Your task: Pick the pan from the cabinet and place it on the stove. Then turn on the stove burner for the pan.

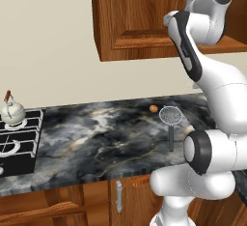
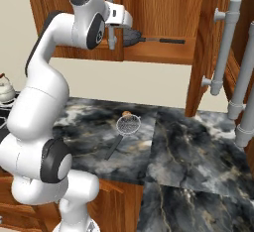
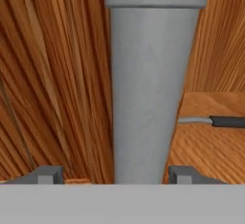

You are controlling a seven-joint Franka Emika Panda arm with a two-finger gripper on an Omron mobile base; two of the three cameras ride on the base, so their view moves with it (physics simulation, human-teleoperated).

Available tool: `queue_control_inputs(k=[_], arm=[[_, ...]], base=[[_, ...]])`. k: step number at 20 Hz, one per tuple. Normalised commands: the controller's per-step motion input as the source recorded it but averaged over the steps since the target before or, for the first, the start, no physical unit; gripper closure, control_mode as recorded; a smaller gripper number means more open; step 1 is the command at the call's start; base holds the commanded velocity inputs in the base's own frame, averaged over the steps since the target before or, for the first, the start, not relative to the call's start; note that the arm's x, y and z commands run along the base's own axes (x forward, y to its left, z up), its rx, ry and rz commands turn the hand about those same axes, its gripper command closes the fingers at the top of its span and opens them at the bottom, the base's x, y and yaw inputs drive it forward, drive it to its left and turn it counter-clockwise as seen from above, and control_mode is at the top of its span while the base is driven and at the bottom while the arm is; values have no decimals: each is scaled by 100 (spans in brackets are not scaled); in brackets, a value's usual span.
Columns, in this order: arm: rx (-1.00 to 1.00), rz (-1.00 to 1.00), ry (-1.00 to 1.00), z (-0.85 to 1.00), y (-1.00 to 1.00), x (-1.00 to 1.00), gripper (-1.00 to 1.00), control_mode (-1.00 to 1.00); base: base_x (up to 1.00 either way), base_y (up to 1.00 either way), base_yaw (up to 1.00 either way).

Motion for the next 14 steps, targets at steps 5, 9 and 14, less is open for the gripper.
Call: queue_control_inputs(k=[5,9,14], arm=[[-1,-1,3,-15,8,1,100,-100],[0,-1,-2,-1,18,-29,100,-100],[0,-1,-9,0,18,-81,100,-100]], base=[[0,0,0],[0,0,0],[0,0,0]])
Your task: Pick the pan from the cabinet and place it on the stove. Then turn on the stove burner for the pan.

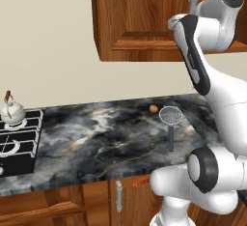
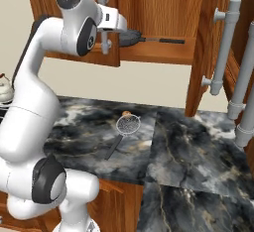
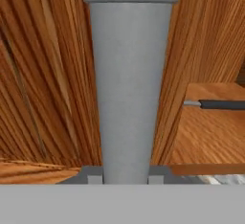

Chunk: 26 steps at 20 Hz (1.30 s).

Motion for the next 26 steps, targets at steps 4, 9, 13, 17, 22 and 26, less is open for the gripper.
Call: queue_control_inputs(k=[4,9,13,17,22,26], arm=[[0,0,0,0,42,-88,100,-100],[-3,0,0,0,63,-84,100,-100],[-2,1,0,-9,46,-93,100,-100],[0,0,0,-13,40,-83,100,-100],[0,0,0,0,18,-57,-100,-100],[2,0,0,11,-25,-40,-100,-100]], base=[[0,0,0],[0,0,0],[0,0,0],[0,0,0],[0,0,0],[0,0,0]])
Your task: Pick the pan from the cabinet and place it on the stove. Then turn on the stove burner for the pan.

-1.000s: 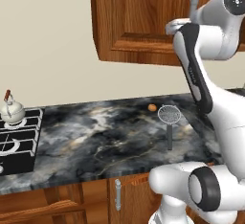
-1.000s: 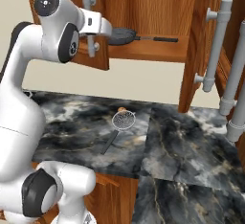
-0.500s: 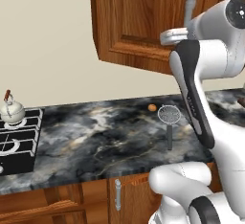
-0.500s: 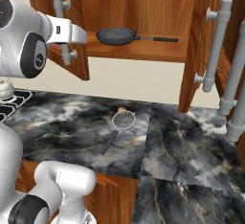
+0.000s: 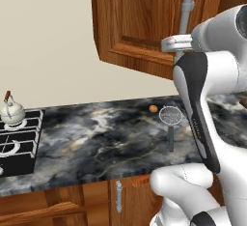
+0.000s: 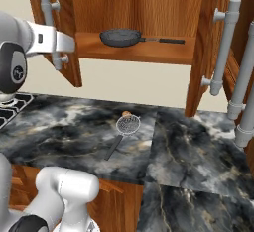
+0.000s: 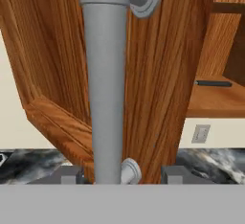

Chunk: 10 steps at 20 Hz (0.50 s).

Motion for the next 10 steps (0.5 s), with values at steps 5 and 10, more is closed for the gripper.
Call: queue_control_inputs(k=[5,10], arm=[[6,0,0,15,-71,-47,-100,-100],[10,3,7,0,-77,-27,-100,-100]], base=[[0,0,0],[0,0,0]])
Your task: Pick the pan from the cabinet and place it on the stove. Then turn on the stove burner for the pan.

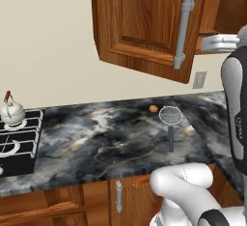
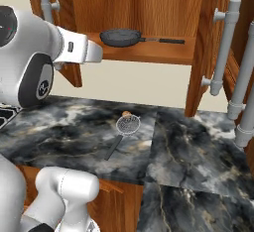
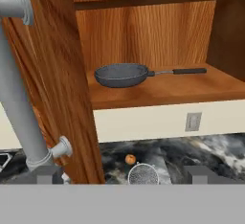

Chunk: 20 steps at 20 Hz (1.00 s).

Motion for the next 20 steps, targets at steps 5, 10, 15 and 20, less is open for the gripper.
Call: queue_control_inputs(k=[5,10,15,20], arm=[[9,1,7,-20,-45,-1,-100,-100],[3,0,10,0,-12,23,-100,-100],[10,2,2,0,-10,49,-100,-100],[15,4,0,-6,-2,55,-100,-100]], base=[[0,0,0],[0,0,0],[0,0,0],[0,0,0]])
